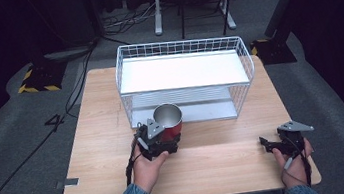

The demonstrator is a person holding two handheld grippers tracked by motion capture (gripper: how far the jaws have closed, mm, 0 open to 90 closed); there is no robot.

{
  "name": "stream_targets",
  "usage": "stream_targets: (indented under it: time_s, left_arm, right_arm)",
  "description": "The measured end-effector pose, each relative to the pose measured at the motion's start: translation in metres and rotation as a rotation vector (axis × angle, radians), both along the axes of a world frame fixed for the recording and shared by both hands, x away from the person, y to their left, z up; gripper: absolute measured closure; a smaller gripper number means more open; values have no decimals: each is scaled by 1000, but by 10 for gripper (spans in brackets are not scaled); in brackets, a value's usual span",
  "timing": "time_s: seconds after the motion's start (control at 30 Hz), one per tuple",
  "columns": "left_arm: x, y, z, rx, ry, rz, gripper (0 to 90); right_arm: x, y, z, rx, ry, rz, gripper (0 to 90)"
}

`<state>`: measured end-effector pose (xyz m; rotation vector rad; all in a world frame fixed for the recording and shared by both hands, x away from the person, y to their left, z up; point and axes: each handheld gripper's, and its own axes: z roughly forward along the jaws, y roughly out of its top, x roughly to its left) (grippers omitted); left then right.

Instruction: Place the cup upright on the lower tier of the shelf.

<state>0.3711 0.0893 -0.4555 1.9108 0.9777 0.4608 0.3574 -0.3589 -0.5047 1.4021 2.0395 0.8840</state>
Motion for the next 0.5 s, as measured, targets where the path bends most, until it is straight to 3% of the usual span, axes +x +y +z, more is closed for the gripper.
stream_targets:
  time_s: [0.33, 0.5]
  left_arm:
    - [27, -10, -4, -11, -38, 7, 160]
    - [42, -14, -6, 0, -83, 39, 160]
  right_arm:
    - [0, 0, 0, 5, 3, -4, 173]
    - [1, 0, 0, 8, 6, -6, 173]
